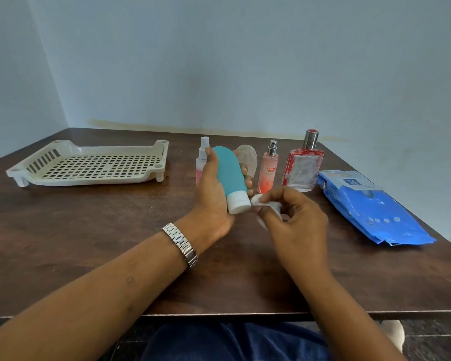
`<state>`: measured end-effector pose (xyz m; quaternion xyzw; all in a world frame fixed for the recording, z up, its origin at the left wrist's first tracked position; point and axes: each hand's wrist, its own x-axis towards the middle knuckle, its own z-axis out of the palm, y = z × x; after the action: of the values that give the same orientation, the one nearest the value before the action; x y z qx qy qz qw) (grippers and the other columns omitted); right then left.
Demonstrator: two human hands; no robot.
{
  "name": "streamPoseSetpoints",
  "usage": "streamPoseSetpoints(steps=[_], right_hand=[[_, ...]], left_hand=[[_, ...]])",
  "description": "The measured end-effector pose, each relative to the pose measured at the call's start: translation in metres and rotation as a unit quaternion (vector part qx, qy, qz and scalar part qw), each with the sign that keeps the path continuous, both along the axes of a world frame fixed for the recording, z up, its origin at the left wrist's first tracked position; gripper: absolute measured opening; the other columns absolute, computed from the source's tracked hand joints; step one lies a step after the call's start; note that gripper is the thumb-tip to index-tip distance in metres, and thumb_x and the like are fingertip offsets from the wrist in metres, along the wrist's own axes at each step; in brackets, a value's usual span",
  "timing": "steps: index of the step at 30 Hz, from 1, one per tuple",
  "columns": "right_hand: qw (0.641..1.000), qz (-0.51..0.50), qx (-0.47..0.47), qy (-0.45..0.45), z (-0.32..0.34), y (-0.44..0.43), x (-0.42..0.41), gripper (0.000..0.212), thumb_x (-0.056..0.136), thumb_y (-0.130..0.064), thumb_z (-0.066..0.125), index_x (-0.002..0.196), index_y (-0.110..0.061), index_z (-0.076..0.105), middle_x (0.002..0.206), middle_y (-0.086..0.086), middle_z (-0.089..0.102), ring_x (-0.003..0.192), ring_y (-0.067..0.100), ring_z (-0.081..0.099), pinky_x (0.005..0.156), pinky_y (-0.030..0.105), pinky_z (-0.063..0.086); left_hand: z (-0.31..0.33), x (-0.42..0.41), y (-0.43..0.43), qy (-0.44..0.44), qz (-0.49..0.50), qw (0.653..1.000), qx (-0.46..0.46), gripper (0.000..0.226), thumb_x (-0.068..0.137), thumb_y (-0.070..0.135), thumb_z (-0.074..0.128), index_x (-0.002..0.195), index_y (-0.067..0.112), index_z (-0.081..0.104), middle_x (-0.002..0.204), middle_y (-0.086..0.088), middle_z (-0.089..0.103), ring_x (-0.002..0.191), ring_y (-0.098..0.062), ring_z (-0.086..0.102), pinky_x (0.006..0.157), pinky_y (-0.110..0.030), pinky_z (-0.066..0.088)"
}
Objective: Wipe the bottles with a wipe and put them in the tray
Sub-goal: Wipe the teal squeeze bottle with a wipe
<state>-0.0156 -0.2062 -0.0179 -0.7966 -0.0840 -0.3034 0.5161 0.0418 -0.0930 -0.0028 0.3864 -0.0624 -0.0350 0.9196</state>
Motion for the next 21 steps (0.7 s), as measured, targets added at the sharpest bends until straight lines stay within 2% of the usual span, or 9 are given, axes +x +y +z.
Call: streamPoseSetpoints(steps=[4, 8, 10, 13, 15, 18, 20, 21], right_hand=[[0.993, 0.025, 0.102, 0.046, 0.011, -0.01, 0.005, 0.01, 0.078, -0.014, 0.073, 0.08, -0.019, 0.065, 0.076, -0.002, 0.067, 0.069, 0.012, 0.065, 0.062, 0.024, 0.055], [0.948, 0.122, 0.241, 0.167, 0.014, -0.01, 0.0, 0.009, 0.083, -0.017, 0.067, 0.091, -0.018, 0.063, 0.084, 0.004, 0.071, 0.076, 0.016, 0.069, 0.067, 0.03, 0.057], [0.925, 0.162, 0.271, 0.213, 0.012, -0.007, -0.003, 0.019, 0.082, -0.02, 0.067, 0.099, -0.017, 0.062, 0.091, 0.002, 0.071, 0.081, 0.014, 0.069, 0.069, 0.03, 0.057], [0.895, 0.208, 0.309, 0.245, 0.012, -0.001, -0.008, 0.043, 0.067, -0.022, 0.073, 0.107, -0.014, 0.059, 0.099, 0.003, 0.071, 0.089, 0.016, 0.069, 0.07, 0.03, 0.057], [0.881, 0.228, 0.326, 0.257, 0.014, 0.001, -0.011, 0.049, 0.062, -0.019, 0.075, 0.108, -0.014, 0.057, 0.101, 0.003, 0.07, 0.089, 0.017, 0.07, 0.069, 0.03, 0.057], [0.89, 0.212, 0.322, 0.243, 0.014, 0.0, -0.012, 0.051, 0.059, -0.016, 0.078, 0.106, -0.016, 0.058, 0.103, 0.002, 0.067, 0.089, 0.018, 0.07, 0.068, 0.032, 0.058], [0.932, 0.156, 0.27, 0.186, 0.01, 0.001, -0.013, 0.046, 0.061, -0.015, 0.083, 0.1, -0.02, 0.059, 0.1, -0.001, 0.066, 0.088, 0.017, 0.068, 0.067, 0.031, 0.058], [0.962, 0.108, 0.206, 0.141, 0.007, 0.001, -0.013, 0.043, 0.063, -0.018, 0.084, 0.097, -0.024, 0.06, 0.096, -0.005, 0.065, 0.087, 0.014, 0.067, 0.067, 0.028, 0.057]], left_hand=[[-0.003, -0.003, -0.004, -0.026, -0.014, 0.999, 0.041, 0.054, 0.097, 0.057, 0.03, 0.095, 0.008, 0.055, 0.072, -0.005, 0.056, 0.057, -0.015, 0.053, 0.053, -0.025, 0.049], [-0.004, -0.004, -0.001, -0.05, -0.018, 0.996, 0.077, 0.056, 0.098, 0.055, 0.03, 0.113, 0.006, 0.053, 0.079, -0.006, 0.061, 0.067, -0.014, 0.061, 0.059, -0.026, 0.053], [-0.005, -0.005, -0.002, -0.058, -0.023, 0.994, 0.086, 0.057, 0.098, 0.055, 0.029, 0.115, 0.005, 0.051, 0.081, -0.006, 0.061, 0.067, -0.014, 0.062, 0.06, -0.027, 0.053], [-0.006, -0.005, -0.003, -0.057, -0.031, 0.994, 0.084, 0.057, 0.095, 0.056, 0.033, 0.115, 0.006, 0.052, 0.083, -0.007, 0.061, 0.068, -0.015, 0.062, 0.062, -0.029, 0.053], [-0.007, -0.005, -0.002, -0.05, -0.033, 0.994, 0.095, 0.061, 0.091, 0.058, 0.035, 0.116, 0.007, 0.054, 0.085, -0.007, 0.064, 0.069, -0.015, 0.064, 0.06, -0.028, 0.053], [-0.009, -0.006, -0.005, -0.067, 0.018, 0.987, 0.146, 0.064, 0.087, 0.059, 0.034, 0.123, 0.01, 0.053, 0.093, -0.005, 0.065, 0.074, -0.011, 0.065, 0.06, -0.024, 0.053], [-0.008, -0.006, -0.008, -0.118, 0.101, 0.962, 0.223, 0.042, 0.098, 0.047, 0.029, 0.12, 0.016, 0.048, 0.097, 0.003, 0.059, 0.075, 0.001, 0.063, 0.061, -0.018, 0.05], [-0.008, -0.006, -0.009, -0.143, 0.138, 0.948, 0.25, 0.034, 0.101, 0.039, 0.028, 0.119, 0.016, 0.046, 0.097, 0.008, 0.056, 0.074, 0.007, 0.062, 0.061, -0.013, 0.049]])
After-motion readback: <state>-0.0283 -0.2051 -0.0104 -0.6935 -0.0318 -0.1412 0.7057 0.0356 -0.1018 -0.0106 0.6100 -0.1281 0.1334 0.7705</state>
